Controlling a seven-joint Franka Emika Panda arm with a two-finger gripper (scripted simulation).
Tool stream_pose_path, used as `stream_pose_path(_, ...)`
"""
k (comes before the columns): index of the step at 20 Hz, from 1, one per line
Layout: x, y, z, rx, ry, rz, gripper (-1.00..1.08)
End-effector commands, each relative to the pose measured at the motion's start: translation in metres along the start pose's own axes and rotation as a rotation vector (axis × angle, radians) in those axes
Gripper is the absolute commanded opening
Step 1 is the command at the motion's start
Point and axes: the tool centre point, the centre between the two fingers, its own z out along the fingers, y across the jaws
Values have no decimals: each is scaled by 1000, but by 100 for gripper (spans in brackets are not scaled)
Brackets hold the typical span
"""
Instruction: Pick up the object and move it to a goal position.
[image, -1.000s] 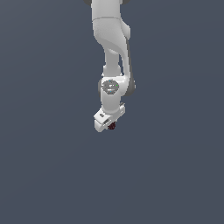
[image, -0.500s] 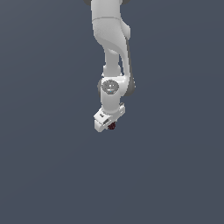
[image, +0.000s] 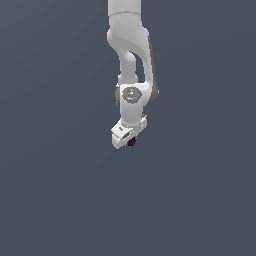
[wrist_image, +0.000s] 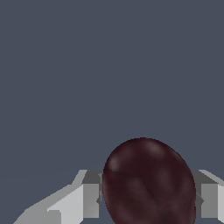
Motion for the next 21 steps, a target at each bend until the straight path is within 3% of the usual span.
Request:
stream_pose_path(1,8,-10,-13,-1,1,-1,-100)
stream_pose_path(12,53,-68,-81,-1,1,-2,-100)
stream_pose_path(21,64,-79,-95,0,1,-2,-100)
